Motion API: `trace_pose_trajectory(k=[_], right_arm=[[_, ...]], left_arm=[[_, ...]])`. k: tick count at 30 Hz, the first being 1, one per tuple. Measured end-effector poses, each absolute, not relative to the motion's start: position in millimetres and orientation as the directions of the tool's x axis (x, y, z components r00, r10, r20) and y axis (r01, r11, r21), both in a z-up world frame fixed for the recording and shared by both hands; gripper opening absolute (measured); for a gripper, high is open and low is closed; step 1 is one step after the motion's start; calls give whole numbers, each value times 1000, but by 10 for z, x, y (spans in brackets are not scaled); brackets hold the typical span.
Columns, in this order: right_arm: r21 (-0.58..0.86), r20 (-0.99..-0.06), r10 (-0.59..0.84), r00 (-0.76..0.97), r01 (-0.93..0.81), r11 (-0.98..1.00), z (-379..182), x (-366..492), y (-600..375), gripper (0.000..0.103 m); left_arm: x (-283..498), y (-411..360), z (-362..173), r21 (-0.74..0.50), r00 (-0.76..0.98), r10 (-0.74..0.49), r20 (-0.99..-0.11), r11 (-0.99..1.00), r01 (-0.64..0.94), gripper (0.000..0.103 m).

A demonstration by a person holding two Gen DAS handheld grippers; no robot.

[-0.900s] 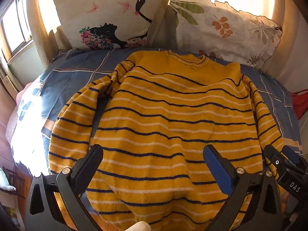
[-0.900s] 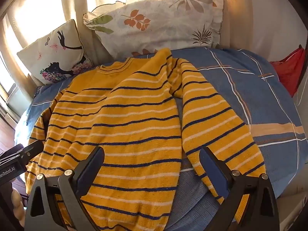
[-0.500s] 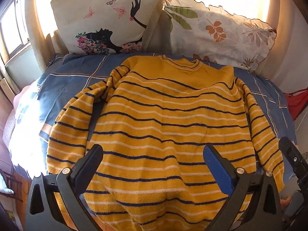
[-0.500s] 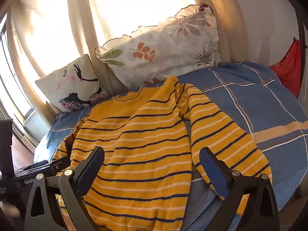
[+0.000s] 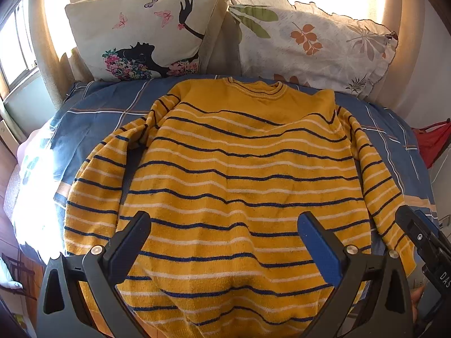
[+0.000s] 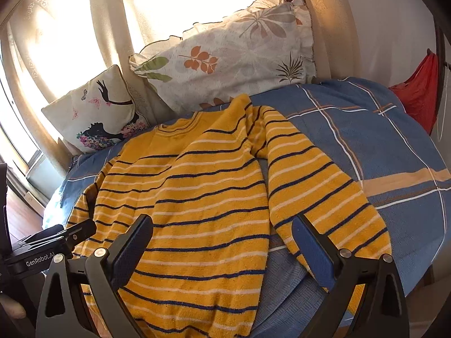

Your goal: Fold small clothes

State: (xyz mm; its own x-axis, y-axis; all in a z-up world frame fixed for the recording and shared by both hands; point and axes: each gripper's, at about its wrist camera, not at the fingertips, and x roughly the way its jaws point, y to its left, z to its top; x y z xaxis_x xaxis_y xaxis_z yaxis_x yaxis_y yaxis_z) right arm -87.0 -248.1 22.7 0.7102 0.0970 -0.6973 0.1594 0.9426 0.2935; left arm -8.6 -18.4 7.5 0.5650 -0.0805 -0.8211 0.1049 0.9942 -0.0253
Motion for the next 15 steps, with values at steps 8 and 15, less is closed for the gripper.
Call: trace_pose_trajectory(k=[8, 15], right_arm=[[326, -697, 78, 713, 218, 920, 210, -992, -2634, 101], [254, -746, 40, 665, 228, 940, 177, -963, -2586, 100]], left_arm=[[-135, -193, 57, -38, 553, -91, -828, 993, 107, 103], [-179, -228, 40, -43, 541, -101, -835, 992, 118, 103]])
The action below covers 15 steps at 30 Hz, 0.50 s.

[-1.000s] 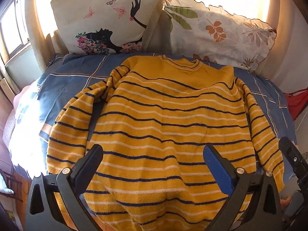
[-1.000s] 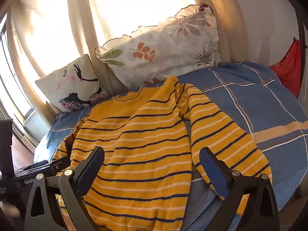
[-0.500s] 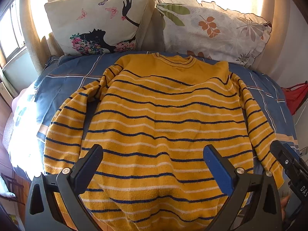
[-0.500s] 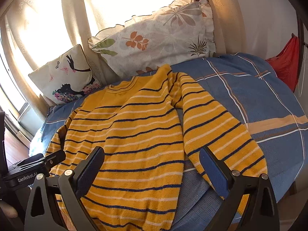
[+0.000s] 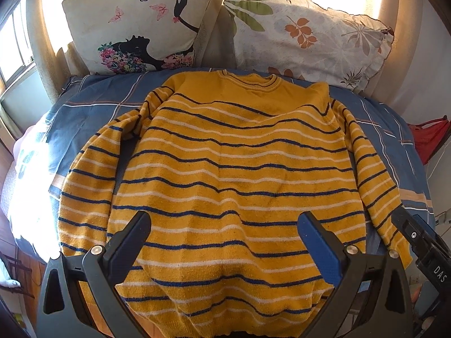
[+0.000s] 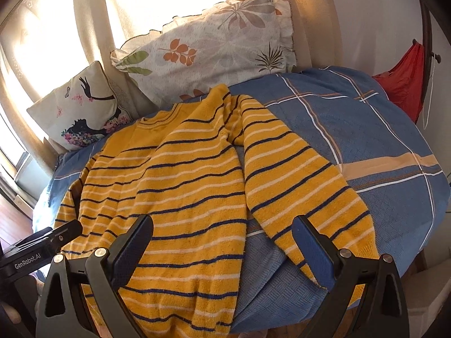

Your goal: Fold small clothes

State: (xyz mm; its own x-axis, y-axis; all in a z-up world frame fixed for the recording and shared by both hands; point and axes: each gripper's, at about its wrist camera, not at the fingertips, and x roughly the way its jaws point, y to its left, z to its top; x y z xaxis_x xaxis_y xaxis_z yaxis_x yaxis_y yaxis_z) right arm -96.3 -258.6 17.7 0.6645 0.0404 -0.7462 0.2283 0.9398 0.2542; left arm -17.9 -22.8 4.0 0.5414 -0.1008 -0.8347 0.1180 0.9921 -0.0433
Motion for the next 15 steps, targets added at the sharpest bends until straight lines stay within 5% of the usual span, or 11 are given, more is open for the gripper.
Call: trace_pose_trajectory(k=[15], right_arm=[[185, -794, 32, 608, 191, 964, 50, -895, -2376, 99]], left_arm=[[-199, -114, -64, -43, 509, -88, -856, 994, 99, 103]])
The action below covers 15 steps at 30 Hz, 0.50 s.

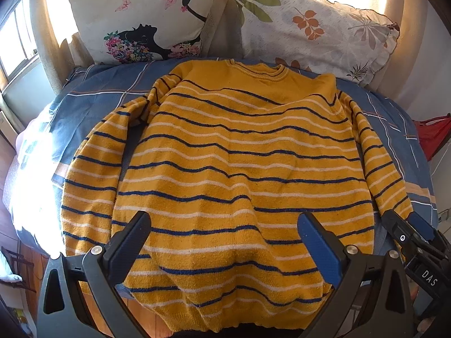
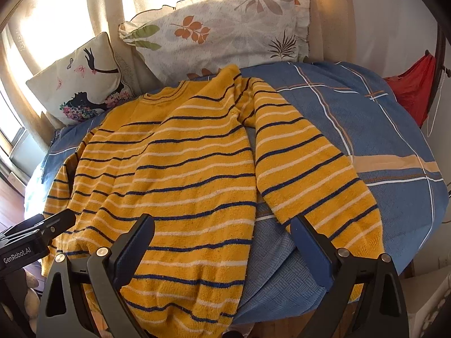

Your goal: Fold small clothes

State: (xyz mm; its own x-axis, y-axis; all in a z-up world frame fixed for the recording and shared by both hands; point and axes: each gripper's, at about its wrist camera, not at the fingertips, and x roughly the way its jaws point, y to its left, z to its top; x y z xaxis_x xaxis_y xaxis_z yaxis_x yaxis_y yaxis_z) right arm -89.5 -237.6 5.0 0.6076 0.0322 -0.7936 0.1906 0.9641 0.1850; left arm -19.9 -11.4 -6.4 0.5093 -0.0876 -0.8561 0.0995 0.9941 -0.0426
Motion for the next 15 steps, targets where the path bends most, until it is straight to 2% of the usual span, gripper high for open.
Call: trace_pose_trajectory(k=[4, 15], right_arm=[[156, -775, 8, 631, 178, 972, 125, -808, -2286, 99], [151, -828, -18, 560, 253, 956, -18, -365, -2131, 97]], left_arm=[[-53, -114, -66, -46, 508, -103, -855, 991, 122, 103], [777, 426, -84, -52, 460, -95, -883, 993, 106, 103]])
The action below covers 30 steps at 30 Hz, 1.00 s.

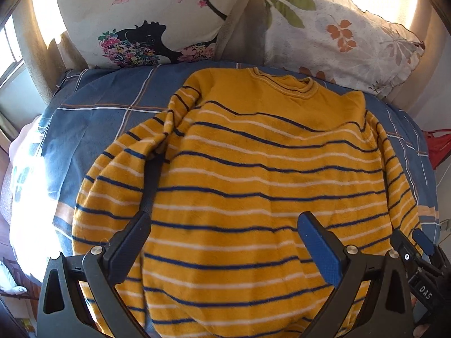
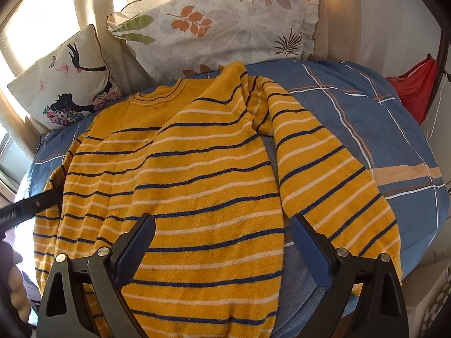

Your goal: Fold small clothes

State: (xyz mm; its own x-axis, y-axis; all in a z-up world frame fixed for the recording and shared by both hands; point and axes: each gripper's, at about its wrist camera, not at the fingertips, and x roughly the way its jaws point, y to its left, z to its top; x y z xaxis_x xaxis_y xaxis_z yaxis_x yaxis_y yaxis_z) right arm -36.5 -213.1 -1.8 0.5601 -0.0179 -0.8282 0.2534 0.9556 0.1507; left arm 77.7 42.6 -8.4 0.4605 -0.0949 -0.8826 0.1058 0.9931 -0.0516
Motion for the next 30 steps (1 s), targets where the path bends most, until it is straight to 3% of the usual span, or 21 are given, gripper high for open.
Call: trace_pose_trajectory(k=[7, 11, 13, 14, 15, 20, 24, 30], right_arm=[[137, -879, -25, 477, 301, 944, -235, -249, -2026, 97], [112, -900, -50, 433, 339, 934, -326, -265, -2016, 97], [97, -909, -64, 413, 358, 929, -357, -275, -2017, 97], [92, -911, -70, 406, 366, 926, -367, -282, -2022, 97], [86, -914, -76, 399, 374, 924, -377, -285, -2033, 97], [71, -925, -93, 368, 408, 910, -422, -284, -2072, 95], [64, -928, -94, 359, 404, 913, -442, -248, -2032, 95], [70, -927, -87, 364, 396, 915, -452, -162, -2047, 95]], left_arm=[[1789, 745, -218, 19, 491, -37, -871, 994, 108, 102], [2364, 856, -458, -35, 436, -88, -896, 991, 127, 100], [2580, 858, -612, -62, 383, -116, -916, 987, 150, 81], [2667, 858, -696, -89, 338, -138, -931, 984, 156, 54], [2732, 857, -777, -121, 291, -164, -943, 980, 158, 17], [2810, 898, -758, -47, 335, -92, -938, 989, 140, 10], [2897, 1084, -738, 95, 388, 63, -919, 993, 64, 6], [2842, 1154, -627, 111, 414, 76, -907, 992, 60, 15]])
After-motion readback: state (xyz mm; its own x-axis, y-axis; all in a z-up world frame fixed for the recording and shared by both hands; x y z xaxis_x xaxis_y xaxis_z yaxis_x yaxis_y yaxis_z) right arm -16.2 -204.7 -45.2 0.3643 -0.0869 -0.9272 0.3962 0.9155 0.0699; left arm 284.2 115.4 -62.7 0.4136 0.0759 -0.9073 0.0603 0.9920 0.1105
